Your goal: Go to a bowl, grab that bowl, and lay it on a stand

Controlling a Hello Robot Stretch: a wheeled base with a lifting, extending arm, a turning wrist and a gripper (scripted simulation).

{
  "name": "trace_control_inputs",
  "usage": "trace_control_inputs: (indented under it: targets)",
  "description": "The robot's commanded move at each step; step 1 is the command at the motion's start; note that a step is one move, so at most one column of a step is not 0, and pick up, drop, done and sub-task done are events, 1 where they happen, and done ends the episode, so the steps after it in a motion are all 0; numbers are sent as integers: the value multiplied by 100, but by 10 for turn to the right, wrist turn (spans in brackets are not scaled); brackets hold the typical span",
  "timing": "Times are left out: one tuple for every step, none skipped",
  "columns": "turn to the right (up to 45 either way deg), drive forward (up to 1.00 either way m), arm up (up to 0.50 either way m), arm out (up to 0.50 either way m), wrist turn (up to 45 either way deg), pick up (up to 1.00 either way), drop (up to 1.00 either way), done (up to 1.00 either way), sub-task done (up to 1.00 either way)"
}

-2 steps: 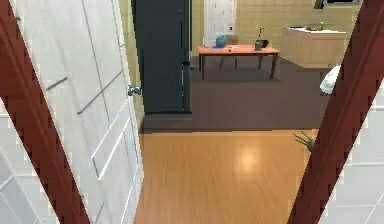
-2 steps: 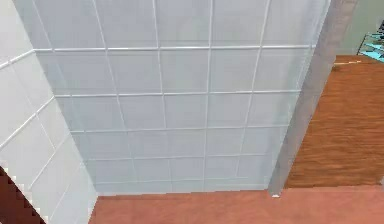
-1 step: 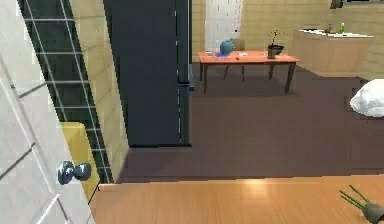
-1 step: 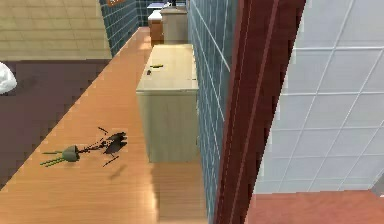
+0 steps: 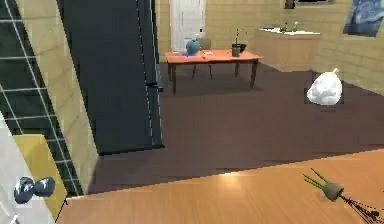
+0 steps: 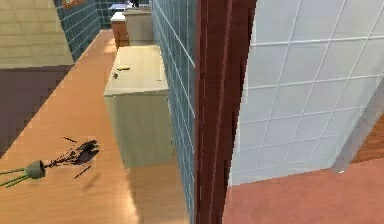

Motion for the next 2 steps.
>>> trace_control_inputs:
  targets:
    - [0, 100, 0, 0, 0, 0, 0, 0, 0]
    - [30, 0, 0, 0, 0, 0, 0, 0, 0]
